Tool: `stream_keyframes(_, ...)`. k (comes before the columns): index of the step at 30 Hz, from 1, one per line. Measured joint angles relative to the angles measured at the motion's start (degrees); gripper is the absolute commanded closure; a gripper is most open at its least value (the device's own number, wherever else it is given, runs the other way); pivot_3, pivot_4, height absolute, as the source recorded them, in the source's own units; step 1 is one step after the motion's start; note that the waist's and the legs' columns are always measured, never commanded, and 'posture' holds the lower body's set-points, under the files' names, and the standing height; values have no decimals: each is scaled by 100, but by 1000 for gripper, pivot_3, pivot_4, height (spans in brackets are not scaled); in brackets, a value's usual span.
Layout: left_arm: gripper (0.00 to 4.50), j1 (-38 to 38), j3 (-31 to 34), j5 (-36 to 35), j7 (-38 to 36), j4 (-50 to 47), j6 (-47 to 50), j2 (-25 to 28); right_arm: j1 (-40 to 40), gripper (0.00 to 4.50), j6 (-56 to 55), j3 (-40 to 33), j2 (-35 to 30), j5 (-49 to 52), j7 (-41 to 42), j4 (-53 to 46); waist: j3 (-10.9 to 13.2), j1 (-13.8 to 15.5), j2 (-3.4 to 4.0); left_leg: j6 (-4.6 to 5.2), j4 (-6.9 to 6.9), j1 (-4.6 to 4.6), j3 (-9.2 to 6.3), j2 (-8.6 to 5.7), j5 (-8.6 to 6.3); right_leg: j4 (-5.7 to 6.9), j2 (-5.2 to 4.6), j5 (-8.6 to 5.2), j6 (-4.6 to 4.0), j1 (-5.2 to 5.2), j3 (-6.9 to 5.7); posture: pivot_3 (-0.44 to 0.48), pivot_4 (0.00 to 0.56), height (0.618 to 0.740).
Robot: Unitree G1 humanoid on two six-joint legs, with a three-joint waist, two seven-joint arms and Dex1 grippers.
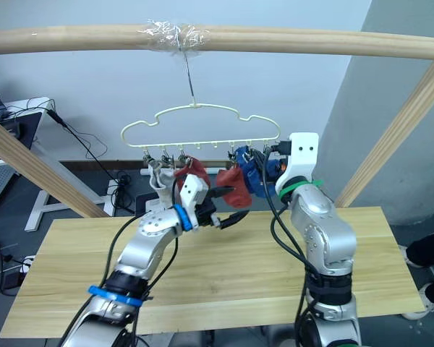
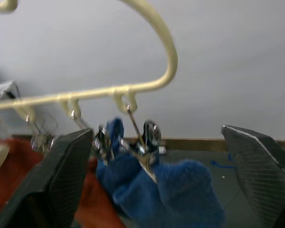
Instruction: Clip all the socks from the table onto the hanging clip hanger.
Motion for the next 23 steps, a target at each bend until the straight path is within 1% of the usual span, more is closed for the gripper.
stream_keyframes(2, 8, 201, 115, -172, -195, -305, 154, 310, 195, 0, -21, 176, -523, 4, 357, -116, 0, 10, 0, 0, 2, 1, -2, 0, 0, 2, 0, 0, 0, 1, -2, -54, 168, 710)
stream_keyframes(3, 8, 313, 173, -237, -247, -491, 245, 449, 317, 0, -86, 344, -906, -23, 601, -192, 0, 14, 0, 0, 3, 1, -2, -1, 0, 0, -1, 0, 0, 2, -1, -46, 164, 710)
stream_keyframes(5, 8, 610, 366, -332, -339, -852, 403, 904, 596, 0, -297, 563, -1730, -79, 1171, -299, 0, 20, -1, 0, 2, 2, 0, -2, 0, -2, -1, -1, 2, 3, 0, -37, 159, 710)
stream_keyframes(7, 8, 930, 629, -344, -394, -1081, 477, 1383, 756, 0, -466, 559, -2223, -24, 1675, -318, 0, 9, -1, 1, -1, 8, 3, 1, 0, 0, 1, -1, 1, 3, 3, -12, 149, 710)
stream_keyframes(9, 8, 1247, 978, -483, -426, -1387, 512, 1619, 772, 0, -685, 536, -2531, 129, 2173, -365, 0, 11, -1, 1, -1, 10, 1, 4, 0, 2, 3, -1, 1, 3, 1, 0, 144, 710)
stream_keyframes(12, 8, 1685, 1438, -622, -343, -1825, 659, 1965, 826, 0, -1030, 362, -2911, 395, 2805, -464, -6, 59, -8, 0, 0, 11, -2, 2, 0, 1, 1, -1, 1, 9, -3, 23, 135, 710)
stream_keyframes(13, 8, 1777, 1575, -617, -292, -1887, 763, 2094, 875, 0, -1130, 255, -2994, 479, 2974, -463, -7, 93, -10, 0, 2, 11, -2, 1, 0, 2, 0, -1, 1, 9, -3, 53, 120, 710)
stream_keyframes(16, 8, 2156, 1920, -614, -262, -1905, 991, 2487, 1059, 0, -1427, 77, -3275, 616, 3434, -399, -21, 175, -23, 0, 4, 13, 4, 1, 0, 2, -1, -1, 0, 8, 0, 85, 96, 710)
stream_keyframes(18, 8, 2426, 2316, -624, -294, -1720, 1114, 2746, 1184, 0, -1641, -138, -3508, 697, 3700, -258, -34, 231, -35, 0, 3, 14, 2, 2, 0, 3, -1, 0, 0, 9, -4, 85, 96, 710)
stream_keyframes(20, 8, 2431, 2536, -653, -242, -1617, 1233, 2793, 1182, 0, -1783, -243, -3529, 699, 3753, -127, -42, 315, -37, 0, 4, 14, 1, 2, 0, 3, -1, 0, -1, 10, -6, 104, 79, 710)
stream_keyframes(23, 8, 2341, 2493, -763, -269, -1615, 1343, 2754, 1160, 0, -1901, -179, -3496, 683, 3770, -13, -96, 395, -44, -1, 9, 13, 3, 1, 1, 4, -2, 0, -1, 11, -6, 110, 74, 710)
